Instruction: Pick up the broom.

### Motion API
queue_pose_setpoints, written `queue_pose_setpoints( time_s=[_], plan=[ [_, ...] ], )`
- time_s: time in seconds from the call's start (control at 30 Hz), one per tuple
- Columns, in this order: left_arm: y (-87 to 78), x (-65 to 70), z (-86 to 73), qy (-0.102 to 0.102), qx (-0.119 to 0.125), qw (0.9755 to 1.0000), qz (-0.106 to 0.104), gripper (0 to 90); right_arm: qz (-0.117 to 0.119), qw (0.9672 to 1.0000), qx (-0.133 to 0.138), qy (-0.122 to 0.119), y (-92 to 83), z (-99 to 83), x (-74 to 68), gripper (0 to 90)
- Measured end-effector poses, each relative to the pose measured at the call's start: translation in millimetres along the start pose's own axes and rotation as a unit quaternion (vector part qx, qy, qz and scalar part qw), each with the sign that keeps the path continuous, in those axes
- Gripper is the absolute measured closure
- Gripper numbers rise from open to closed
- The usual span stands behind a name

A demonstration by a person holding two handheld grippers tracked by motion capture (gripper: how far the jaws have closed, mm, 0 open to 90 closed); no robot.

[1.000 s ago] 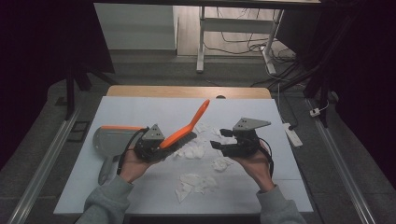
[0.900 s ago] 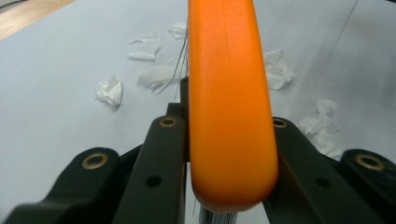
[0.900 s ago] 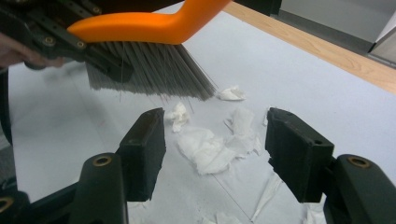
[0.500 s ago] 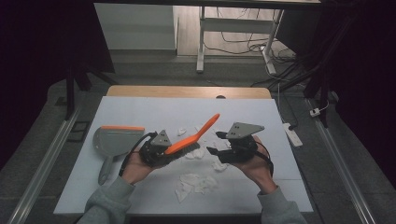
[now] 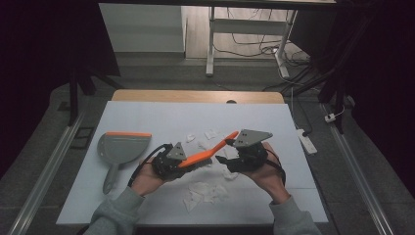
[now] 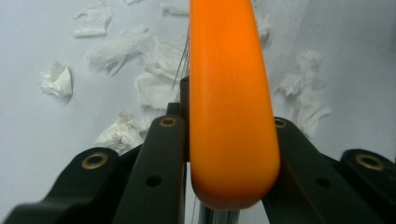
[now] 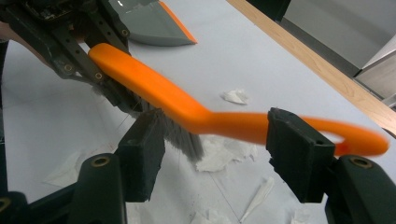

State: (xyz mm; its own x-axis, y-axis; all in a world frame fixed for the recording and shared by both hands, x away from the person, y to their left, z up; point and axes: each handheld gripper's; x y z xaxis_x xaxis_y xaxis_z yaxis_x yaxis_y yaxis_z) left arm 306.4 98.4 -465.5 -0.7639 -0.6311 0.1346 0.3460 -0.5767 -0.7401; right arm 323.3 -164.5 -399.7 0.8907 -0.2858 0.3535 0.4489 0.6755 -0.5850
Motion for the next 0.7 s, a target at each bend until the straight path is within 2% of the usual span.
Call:
queue_pose_setpoints(
  time_s=[0.27, 0.43, 0.47, 0.53, 0.67, 0.7],
  plan=[
    [2.3, 3.0, 0.2, 0.011, -0.012, 0.9999, 0.006, 78.5, 0.002, 0.9998, -0.014, -0.014, 2.5, 2.6, -0.9, 37.6],
    [5.1, 7.7, 1.2, 0.025, -0.024, 0.9994, 0.008, 78.5, 0.017, 0.9986, -0.031, -0.04, 8.6, 6.8, -6.1, 37.2],
    [5.7, 9.2, 1.5, 0.027, -0.025, 0.9993, 0.008, 78.5, 0.022, 0.9976, -0.031, -0.058, 11.7, 8.3, -8.7, 36.8],
    [6.3, 11.8, 2.3, 0.033, -0.028, 0.999, 0.007, 78.5, 0.028, 0.9973, -0.033, -0.06, 13.3, 8.7, -9.4, 36.4],
    [7.2, 18.0, 3.9, 0.052, -0.035, 0.998, 0.004, 78.5, 0.051, 0.9935, -0.063, -0.079, 25.7, 9.1, -13.4, 35.0],
    [7.3, 19.3, 4.1, 0.056, -0.036, 0.9978, 0.003, 78.5, 0.064, 0.9903, -0.084, -0.089, 33.4, 8.1, -15.9, 35.3]
  ],
)
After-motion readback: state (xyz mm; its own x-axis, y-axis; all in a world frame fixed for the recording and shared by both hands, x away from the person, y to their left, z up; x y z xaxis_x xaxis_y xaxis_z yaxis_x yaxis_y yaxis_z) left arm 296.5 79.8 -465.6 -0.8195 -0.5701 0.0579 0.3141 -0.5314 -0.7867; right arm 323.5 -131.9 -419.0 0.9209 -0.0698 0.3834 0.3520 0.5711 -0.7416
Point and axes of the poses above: each handheld gripper's, and its own axes: y roughly forward along the jaws, z roughly out of its top, x roughly to its right, and after that the axes turned 14 degrees about -y, right-handed
